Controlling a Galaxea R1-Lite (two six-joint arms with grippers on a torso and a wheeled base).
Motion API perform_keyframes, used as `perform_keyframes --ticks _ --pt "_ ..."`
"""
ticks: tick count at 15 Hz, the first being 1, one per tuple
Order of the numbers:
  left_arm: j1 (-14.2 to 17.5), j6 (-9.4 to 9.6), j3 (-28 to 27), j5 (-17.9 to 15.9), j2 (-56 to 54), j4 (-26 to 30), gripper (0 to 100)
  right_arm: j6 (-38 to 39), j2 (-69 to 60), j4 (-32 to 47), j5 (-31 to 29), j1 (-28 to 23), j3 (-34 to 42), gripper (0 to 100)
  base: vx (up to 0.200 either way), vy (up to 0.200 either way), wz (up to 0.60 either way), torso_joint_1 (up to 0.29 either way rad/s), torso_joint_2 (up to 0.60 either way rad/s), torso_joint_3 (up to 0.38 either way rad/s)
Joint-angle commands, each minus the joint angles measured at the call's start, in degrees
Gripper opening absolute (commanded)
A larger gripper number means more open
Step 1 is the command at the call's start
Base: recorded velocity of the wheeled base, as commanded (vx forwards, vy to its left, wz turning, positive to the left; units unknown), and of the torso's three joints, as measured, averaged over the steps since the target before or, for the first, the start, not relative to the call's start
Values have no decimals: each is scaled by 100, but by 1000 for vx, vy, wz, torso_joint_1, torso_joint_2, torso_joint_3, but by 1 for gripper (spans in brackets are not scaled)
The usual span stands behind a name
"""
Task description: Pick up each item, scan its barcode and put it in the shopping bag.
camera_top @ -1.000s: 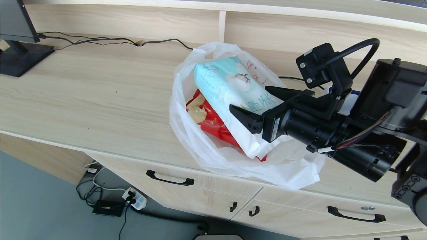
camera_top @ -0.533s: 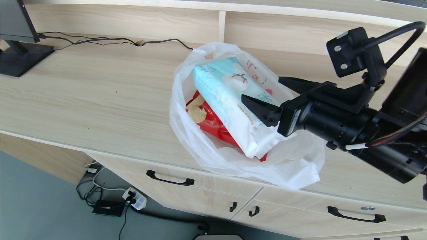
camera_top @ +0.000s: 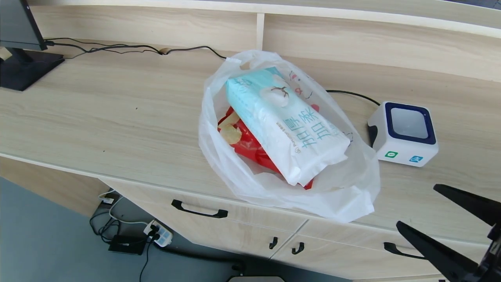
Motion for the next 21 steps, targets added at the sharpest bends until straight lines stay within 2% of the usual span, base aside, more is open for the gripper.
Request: perform_keyframes --ticks 1,4,5,6,7,8,10,11,15,16,17,18,20,21 --pt "2 2 0 1 9 0 100 89 -1767 855 11 -30 919 100 0 0 0 0 0 0" --pt "2 2 0 1 9 -8 100 159 -3384 3175 3 -57 875 100 0 0 0 0 0 0" --pt "2 2 0 1 9 0 100 177 -3964 3790 -6 -294 857 100 0 0 0 0 0 0" --pt "2 2 0 1 9 0 100 238 -4457 4327 3 -769 822 100 0 0 0 0 0 0" --pt "2 2 0 1 9 -8 100 335 -4624 4520 11 -1120 752 100 0 0 0 0 0 0" --pt "2 2 0 1 9 0 100 757 -4738 4696 11 -1981 593 100 0 0 0 0 0 0" --pt "2 2 0 1 9 0 100 977 -4729 4713 20 -2948 479 100 0 0 0 0 0 0" --pt "2 2 0 1 9 0 100 985 -4887 4819 11 -3221 506 100 0 0 0 0 0 0" --pt "2 2 0 1 9 -8 100 942 -4887 4810 -235 -3282 593 100 0 0 0 0 0 0" --pt "2 2 0 1 9 0 100 1038 -4887 4845 -235 -3537 576 100 0 0 0 0 0 0" --pt "2 2 0 1 9 0 100 1144 -4914 4854 -120 -4179 567 100 0 0 0 0 0 0" --pt "2 2 0 1 9 0 100 1109 -4931 4792 170 -4179 611 100 0 0 0 0 0 0" --pt "2 2 0 1 9 0 100 942 -4966 4124 592 -4135 936 100 0 0 0 0 0 0" --pt "2 2 0 1 9 -8 100 441 -5177 4124 1092 -3941 936 100 0 0 0 0 0 0"
